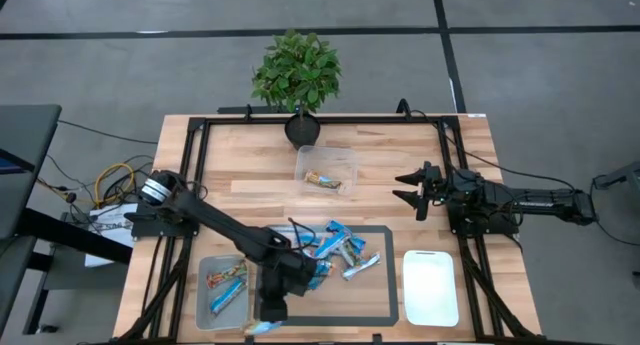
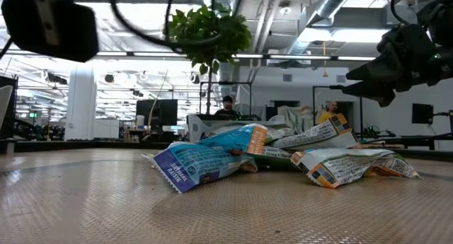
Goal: Pick and place Granola Bars by type
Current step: Put the red granola bar into the gray bin
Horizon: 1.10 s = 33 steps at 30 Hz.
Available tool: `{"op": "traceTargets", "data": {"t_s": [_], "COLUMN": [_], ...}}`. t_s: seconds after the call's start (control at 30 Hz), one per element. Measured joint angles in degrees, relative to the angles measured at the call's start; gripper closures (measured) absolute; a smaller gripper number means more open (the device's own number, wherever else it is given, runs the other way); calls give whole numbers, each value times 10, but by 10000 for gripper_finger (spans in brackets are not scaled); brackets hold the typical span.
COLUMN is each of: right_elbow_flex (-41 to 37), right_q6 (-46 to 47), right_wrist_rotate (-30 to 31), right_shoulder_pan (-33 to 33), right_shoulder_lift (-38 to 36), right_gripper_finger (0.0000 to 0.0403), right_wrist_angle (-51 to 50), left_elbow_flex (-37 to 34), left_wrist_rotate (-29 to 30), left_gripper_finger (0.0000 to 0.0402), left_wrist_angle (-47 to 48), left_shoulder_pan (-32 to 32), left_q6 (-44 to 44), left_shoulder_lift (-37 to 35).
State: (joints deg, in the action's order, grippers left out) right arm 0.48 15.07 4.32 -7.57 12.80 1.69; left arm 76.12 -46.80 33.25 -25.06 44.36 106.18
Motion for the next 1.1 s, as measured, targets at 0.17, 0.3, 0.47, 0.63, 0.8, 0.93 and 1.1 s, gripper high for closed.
{"op": "traceTargets", "data": {"t_s": [0.17, 0.3, 0.47, 0.63, 0.8, 0.93, 1.1], "right_elbow_flex": [0, 0, 0, 0, 0, 0, 0], "right_q6": [0, 0, 0, 0, 0, 0, 0], "right_wrist_rotate": [0, 1, 1, 1, 1, 1, 0], "right_shoulder_pan": [0, 0, 0, 0, 0, 0, 0], "right_shoulder_lift": [0, 0, 0, 0, 0, 0, 0], "right_gripper_finger": [163, 163, 163, 163, 163, 163, 163], "right_wrist_angle": [0, 0, 0, 0, 0, 0, 0], "left_elbow_flex": [0, 0, 0, 0, -8, -26, -32], "left_wrist_rotate": [111, 178, 209, 233, 236, 203, 192], "left_gripper_finger": [377, 377, 377, 377, 377, 367, 332], "left_wrist_angle": [140, 233, 327, 376, 382, 383, 376], "left_shoulder_pan": [-8, -13, -23, -27, -26, -26, -26], "left_q6": [18, 42, 75, 95, 105, 112, 114], "left_shoulder_lift": [-41, -68, -89, -91, -91, -91, -91]}}
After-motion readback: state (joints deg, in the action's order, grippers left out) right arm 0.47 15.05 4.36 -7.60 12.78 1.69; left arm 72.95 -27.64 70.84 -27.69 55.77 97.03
